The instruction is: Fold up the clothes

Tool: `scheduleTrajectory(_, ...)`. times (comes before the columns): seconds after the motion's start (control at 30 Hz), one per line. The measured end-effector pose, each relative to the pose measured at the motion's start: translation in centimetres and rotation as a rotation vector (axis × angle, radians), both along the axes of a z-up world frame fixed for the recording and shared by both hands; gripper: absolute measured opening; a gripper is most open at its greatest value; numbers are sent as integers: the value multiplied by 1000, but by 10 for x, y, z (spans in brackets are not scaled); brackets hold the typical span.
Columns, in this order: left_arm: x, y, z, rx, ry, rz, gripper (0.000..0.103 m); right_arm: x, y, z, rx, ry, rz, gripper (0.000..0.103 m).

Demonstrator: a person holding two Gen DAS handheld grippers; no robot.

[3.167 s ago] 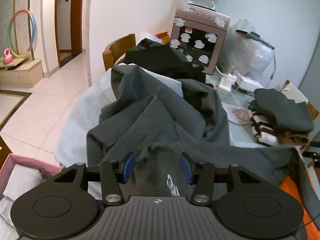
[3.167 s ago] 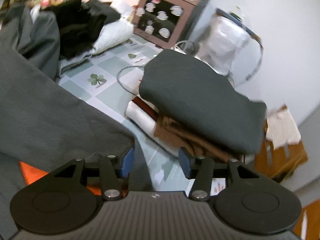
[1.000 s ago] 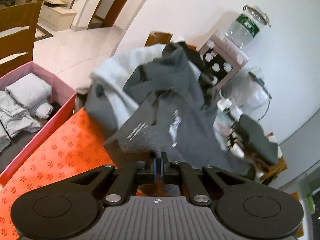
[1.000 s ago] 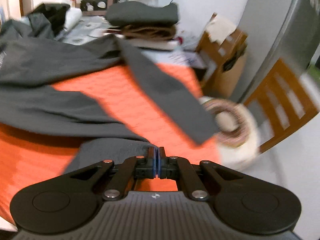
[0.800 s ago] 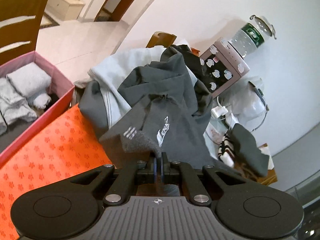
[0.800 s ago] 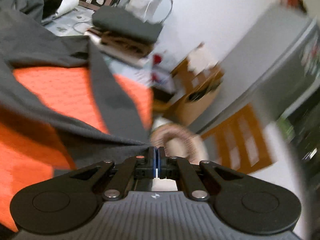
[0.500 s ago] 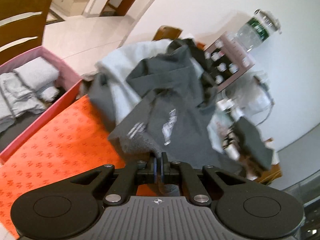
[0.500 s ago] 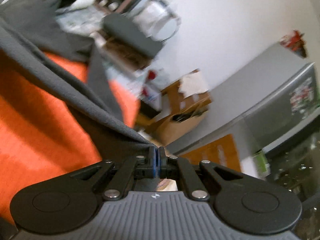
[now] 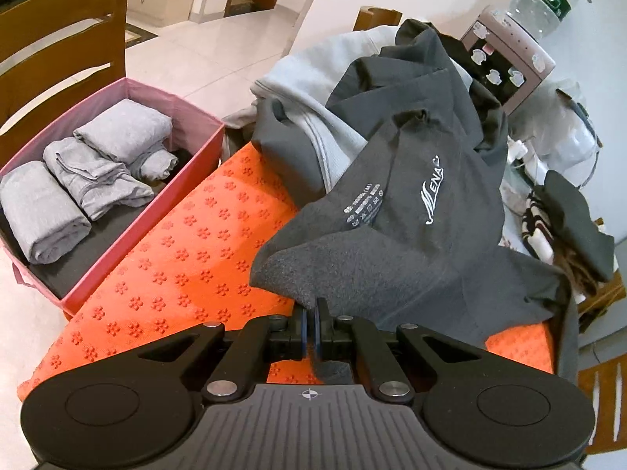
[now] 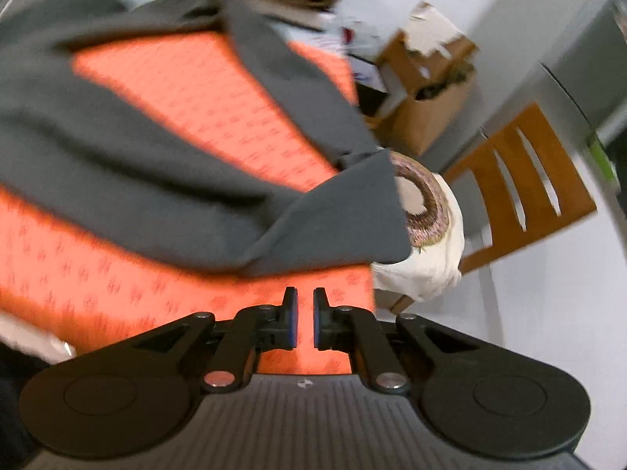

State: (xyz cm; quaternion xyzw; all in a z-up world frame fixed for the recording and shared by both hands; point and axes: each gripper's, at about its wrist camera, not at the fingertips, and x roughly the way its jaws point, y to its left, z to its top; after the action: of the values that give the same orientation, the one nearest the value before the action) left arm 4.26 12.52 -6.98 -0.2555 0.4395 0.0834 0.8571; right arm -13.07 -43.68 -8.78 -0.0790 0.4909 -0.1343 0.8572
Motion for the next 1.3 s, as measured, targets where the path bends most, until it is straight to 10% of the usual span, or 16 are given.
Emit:
scheduleTrajectory(0.4, -12, -10, 13, 25, -49, 24, 6, 88, -101, 6, 271, -118, -268, 48)
scheduleTrajectory(0.53, -15, -13, 16, 17, -65, 53, 6, 125, -131, -19, 313, -50, -297, 46)
scheduleTrajectory(0.6, -16, -14, 18, 6, -69, 74, 6, 136, -140, -30, 320, -19, -298, 3)
scheduleTrajectory(0.97, -21, -27, 19, 7, -72, 110, 6, 26, -171, 46, 238, -285, -467, 3)
scheduleTrajectory(1.3, -16, -22, 8, 27, -35, 90, 6, -22, -134, -24, 229, -110, -493, 11)
